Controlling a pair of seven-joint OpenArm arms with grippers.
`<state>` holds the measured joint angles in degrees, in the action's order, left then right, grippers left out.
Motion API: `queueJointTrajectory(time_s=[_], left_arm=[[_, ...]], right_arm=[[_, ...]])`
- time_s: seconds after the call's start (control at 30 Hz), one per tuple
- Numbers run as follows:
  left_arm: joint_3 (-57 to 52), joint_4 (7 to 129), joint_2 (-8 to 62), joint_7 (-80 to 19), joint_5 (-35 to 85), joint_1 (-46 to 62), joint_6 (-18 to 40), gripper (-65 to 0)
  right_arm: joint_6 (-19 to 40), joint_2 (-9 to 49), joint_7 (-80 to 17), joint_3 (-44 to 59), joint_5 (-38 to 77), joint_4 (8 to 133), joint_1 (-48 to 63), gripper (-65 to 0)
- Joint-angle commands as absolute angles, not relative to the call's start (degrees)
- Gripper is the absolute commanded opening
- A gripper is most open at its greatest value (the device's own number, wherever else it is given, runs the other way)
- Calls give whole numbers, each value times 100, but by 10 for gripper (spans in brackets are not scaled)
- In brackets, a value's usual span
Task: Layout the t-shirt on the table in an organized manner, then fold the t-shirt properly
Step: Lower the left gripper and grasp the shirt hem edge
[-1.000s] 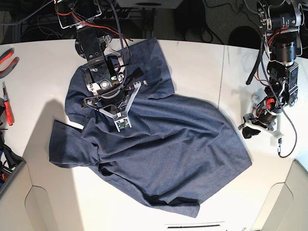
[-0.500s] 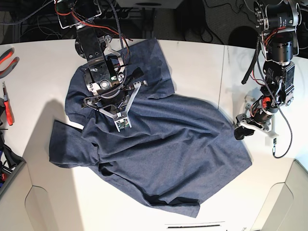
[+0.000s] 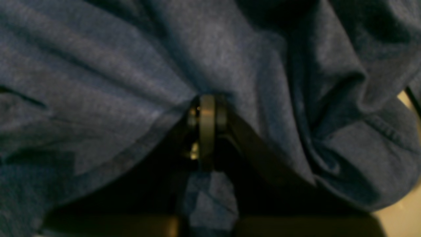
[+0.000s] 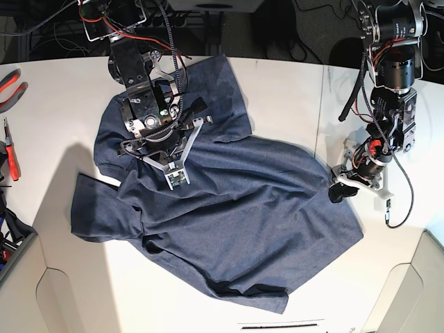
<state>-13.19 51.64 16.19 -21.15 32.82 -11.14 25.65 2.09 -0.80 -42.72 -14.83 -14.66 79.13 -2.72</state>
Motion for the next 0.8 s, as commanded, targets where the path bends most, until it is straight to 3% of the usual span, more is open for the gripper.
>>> queueJointTrajectory(time_s=[0.0, 0.63, 0.7, 0.77], left_arm=[[-1341, 5247, 1697, -1994, 3352, -1238, 2432, -351], [-814, 5247, 1697, -1817, 3059, -1243, 2119, -352], [-814, 5247, 1699, -1754, 2954, -1240, 2115, -379], [-816, 5247, 1699, -1726, 2928, -1240, 2115, -460]], right_arm=[[169, -67, -4480, -1459, -1496, 7931, -298, -650], [172, -67, -4480, -1459, -1498, 7931, -298, -650], [172, -67, -4480, -1459, -1498, 7931, -298, -650], [169, -67, -4480, -1459, -1498, 7931, -298, -650]])
